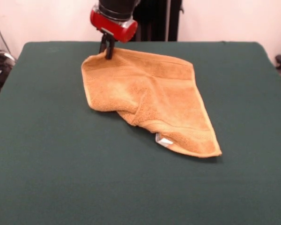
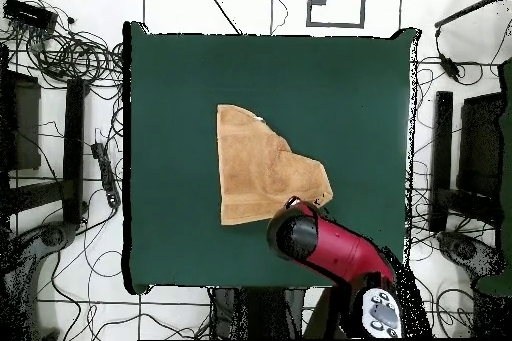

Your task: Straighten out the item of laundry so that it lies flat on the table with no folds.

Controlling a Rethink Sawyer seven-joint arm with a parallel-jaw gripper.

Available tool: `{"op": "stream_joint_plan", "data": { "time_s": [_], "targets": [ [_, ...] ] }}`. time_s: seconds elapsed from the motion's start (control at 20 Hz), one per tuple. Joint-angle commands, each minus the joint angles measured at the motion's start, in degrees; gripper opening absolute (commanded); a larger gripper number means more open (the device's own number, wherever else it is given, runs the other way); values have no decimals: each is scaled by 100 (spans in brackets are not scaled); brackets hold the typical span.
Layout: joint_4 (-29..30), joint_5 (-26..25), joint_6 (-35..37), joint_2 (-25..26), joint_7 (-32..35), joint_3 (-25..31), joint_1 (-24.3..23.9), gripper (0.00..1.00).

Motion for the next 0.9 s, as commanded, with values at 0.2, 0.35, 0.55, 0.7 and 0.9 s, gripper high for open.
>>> {"op": "stream_joint_plan", "data": {
  "time_s": [0.2,0.35,0.55,0.7,0.9],
  "targets": [
    [442,-169,-341,435,803,628,-113,0],
    [397,-192,-403,517,795,669,-144,0],
    [409,-231,-608,632,788,781,-242,0],
    [380,-250,-669,676,767,814,-272,0],
    [328,-290,-739,727,727,855,-307,0]
  ]
}}
